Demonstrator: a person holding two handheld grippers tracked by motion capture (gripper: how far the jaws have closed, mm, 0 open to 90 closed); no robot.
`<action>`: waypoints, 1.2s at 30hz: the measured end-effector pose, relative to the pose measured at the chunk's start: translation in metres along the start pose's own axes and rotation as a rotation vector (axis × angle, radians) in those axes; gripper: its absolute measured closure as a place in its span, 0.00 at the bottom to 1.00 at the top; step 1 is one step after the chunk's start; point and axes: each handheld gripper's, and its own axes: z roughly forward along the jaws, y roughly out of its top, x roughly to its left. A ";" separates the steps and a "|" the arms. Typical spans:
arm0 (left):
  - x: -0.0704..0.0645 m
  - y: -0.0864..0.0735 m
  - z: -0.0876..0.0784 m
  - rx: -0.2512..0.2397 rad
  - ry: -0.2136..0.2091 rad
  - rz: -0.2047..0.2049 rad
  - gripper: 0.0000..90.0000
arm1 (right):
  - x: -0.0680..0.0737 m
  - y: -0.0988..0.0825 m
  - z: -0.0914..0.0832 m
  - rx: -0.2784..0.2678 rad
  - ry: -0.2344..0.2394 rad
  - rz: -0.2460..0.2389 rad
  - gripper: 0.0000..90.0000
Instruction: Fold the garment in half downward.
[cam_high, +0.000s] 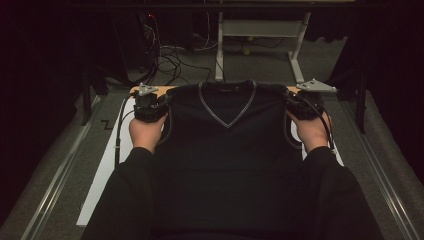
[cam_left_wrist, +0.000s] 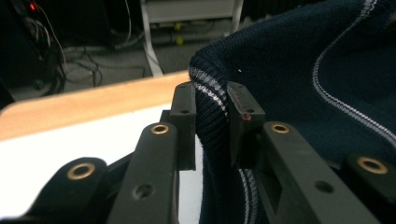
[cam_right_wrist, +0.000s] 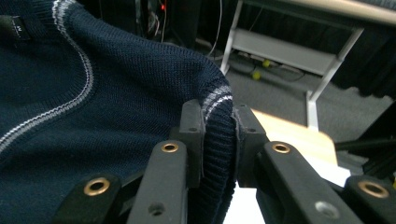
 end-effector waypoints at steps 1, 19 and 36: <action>0.000 0.001 -0.001 -0.007 -0.003 0.001 0.79 | 0.000 0.002 -0.002 -0.009 -0.001 -0.006 0.87; -0.023 -0.043 -0.046 0.041 -0.055 0.115 0.79 | 0.018 -0.044 -0.048 -0.027 0.076 -0.019 0.87; -0.044 -0.135 -0.113 0.084 -0.200 0.142 0.79 | 0.046 -0.128 -0.124 -0.058 0.144 -0.062 0.87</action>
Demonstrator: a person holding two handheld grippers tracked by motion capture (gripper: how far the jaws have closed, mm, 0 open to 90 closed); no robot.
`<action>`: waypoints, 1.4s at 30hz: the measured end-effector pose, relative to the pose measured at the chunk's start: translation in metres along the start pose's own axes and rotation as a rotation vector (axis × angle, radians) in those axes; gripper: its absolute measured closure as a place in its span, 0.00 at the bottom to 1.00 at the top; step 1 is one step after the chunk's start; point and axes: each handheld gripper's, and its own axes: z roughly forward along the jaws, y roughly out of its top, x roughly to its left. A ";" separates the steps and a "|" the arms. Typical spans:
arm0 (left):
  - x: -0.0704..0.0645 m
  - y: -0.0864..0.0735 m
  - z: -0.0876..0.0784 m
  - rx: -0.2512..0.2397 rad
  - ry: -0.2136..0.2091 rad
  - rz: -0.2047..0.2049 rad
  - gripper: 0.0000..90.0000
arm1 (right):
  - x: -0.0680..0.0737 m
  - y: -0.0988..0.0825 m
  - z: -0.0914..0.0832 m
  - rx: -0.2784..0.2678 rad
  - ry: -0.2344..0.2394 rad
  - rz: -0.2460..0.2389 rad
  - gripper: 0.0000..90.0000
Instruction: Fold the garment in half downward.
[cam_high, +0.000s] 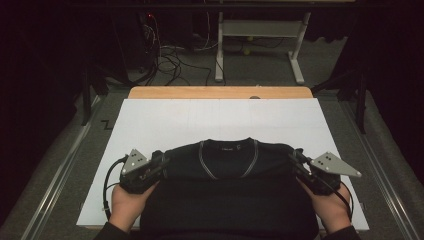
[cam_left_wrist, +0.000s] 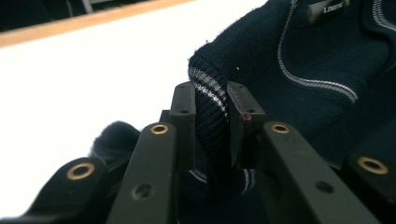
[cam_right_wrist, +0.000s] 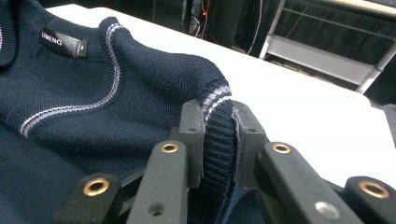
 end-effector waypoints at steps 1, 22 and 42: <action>-0.003 -0.003 -0.004 -0.006 -0.007 0.001 0.79 | 0.002 -0.004 -0.004 0.000 0.003 0.003 0.87; -0.015 -0.054 -0.008 0.149 -0.088 -0.034 0.78 | 0.026 -0.051 -0.029 0.122 0.053 -0.005 0.86; 0.000 -0.056 -0.001 0.139 -0.071 -0.079 0.38 | 0.017 -0.061 -0.009 0.245 0.073 0.059 0.65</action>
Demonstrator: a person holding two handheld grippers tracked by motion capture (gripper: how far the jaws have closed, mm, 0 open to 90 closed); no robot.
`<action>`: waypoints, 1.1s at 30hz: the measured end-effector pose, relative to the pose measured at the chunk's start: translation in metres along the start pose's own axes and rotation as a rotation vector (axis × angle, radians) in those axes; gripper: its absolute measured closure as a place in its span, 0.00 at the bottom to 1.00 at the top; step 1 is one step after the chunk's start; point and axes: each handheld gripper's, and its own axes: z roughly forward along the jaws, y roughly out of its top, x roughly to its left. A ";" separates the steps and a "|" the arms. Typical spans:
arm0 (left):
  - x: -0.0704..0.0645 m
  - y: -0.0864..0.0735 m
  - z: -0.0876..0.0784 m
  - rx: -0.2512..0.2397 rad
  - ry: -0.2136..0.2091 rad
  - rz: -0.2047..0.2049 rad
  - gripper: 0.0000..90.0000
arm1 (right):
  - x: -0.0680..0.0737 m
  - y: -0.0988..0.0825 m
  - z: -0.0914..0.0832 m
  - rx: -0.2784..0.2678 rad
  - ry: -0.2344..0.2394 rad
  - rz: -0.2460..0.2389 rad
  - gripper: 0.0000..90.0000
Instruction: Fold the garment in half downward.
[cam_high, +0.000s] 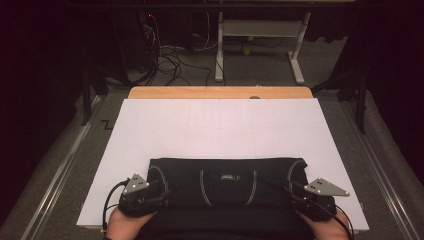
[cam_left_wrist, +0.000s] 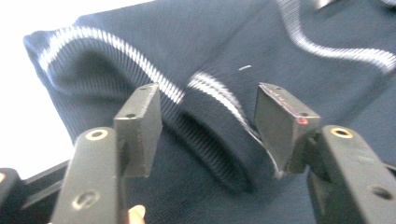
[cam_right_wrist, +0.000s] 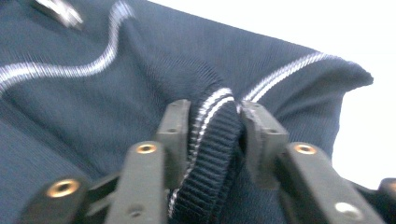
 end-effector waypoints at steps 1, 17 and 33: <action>0.000 0.002 -0.003 -0.022 -0.004 -0.004 0.35 | -0.001 0.001 -0.002 -0.019 -0.003 0.001 0.61; 0.062 0.032 0.017 -0.083 0.125 -0.181 0.27 | -0.059 0.022 0.021 -0.060 -0.121 0.189 0.36; 0.057 0.027 0.049 0.090 0.169 -0.150 0.52 | -0.060 0.025 0.059 0.100 -0.052 0.232 0.71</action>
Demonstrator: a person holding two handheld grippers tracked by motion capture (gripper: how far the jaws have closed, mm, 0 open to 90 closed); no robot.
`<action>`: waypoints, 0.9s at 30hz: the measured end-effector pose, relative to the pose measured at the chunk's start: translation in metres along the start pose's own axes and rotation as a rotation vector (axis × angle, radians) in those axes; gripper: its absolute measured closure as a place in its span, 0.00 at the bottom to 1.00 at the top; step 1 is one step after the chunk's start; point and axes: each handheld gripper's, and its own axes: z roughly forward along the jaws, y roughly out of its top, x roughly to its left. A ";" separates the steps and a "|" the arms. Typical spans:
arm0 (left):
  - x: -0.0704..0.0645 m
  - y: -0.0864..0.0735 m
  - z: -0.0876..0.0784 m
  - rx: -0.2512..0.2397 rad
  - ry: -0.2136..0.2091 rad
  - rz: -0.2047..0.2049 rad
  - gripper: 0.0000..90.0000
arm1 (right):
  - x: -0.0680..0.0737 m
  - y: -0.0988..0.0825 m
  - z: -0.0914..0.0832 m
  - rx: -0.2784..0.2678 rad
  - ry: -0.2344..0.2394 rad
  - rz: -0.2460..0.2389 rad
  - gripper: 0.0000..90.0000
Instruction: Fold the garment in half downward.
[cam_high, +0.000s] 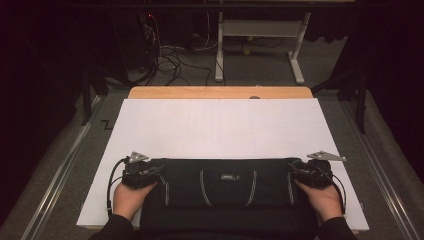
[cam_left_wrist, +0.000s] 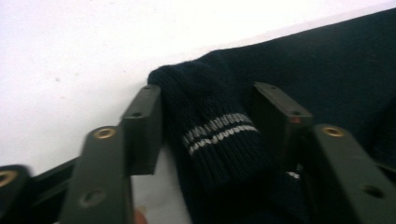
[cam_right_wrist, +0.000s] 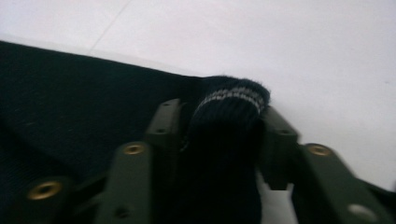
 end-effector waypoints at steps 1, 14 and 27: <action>0.000 0.000 0.000 -0.004 -0.005 -0.004 0.54 | 0.001 0.000 0.000 0.000 0.012 -0.003 0.77; -0.002 0.005 -0.012 -0.115 -0.028 0.028 0.81 | 0.007 0.002 -0.007 -0.072 -0.009 -0.079 0.89; 0.004 0.056 -0.007 -0.136 0.032 0.055 0.82 | 0.001 0.032 -0.005 -0.151 -0.070 -0.110 0.89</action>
